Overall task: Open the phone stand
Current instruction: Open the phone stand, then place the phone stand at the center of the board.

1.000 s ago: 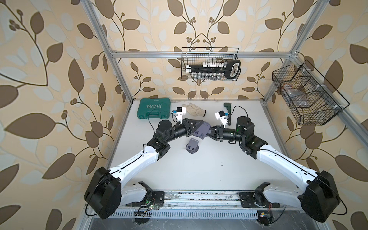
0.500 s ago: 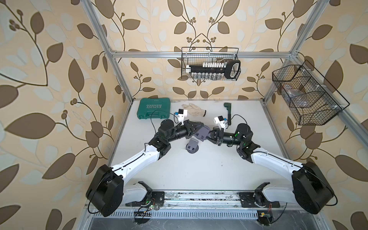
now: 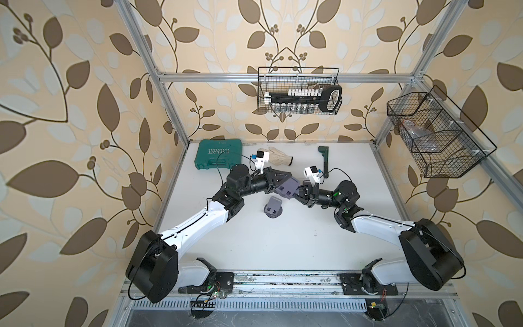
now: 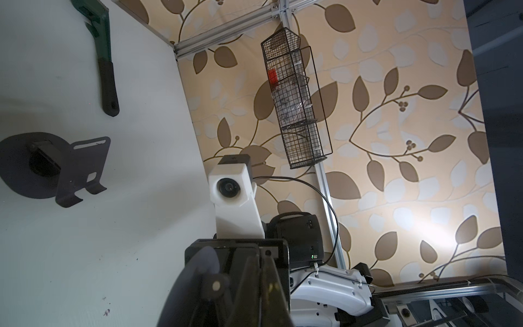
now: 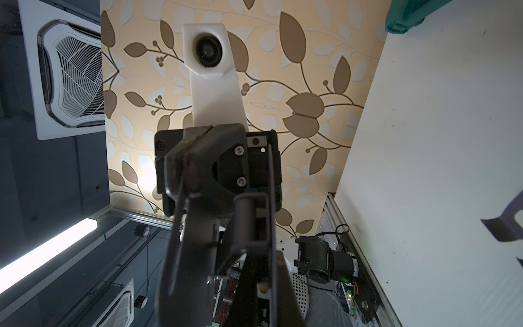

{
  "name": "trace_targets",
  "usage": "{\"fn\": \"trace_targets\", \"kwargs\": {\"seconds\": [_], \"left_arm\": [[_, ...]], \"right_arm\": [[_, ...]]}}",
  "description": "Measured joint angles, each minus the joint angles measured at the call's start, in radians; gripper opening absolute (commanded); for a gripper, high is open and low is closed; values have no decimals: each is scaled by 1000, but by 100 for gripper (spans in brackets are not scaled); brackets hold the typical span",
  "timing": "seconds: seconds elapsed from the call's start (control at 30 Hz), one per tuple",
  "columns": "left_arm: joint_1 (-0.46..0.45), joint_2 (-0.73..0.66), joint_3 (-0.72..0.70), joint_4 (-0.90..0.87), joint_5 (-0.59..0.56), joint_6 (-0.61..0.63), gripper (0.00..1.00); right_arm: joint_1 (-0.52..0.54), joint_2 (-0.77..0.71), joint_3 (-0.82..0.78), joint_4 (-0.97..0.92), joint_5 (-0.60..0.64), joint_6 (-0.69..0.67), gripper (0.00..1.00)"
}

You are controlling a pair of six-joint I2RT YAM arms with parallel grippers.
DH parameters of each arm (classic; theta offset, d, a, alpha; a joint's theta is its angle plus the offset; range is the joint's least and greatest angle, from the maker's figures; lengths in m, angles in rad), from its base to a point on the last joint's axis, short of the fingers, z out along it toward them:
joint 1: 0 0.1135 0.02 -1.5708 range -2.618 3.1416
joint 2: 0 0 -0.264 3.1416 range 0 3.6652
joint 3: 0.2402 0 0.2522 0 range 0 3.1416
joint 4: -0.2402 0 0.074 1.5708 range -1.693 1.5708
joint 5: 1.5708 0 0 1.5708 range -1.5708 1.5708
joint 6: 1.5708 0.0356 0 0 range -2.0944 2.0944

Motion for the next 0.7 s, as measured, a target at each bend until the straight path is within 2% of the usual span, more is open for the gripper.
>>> {"fn": "trace_targets", "kwargs": {"seconds": [0.2,0.43,0.7], "left_arm": [[0,1,-3,30,-2,42,0],[0,10,-85,192,-27,148,0],[-5,90,-85,378,-1,209,0]], "right_arm": [[-1,55,-16,110,-10,63,0],[0,135,-30,229,-27,140,0],[-20,112,-56,232,-6,175,0]]}}
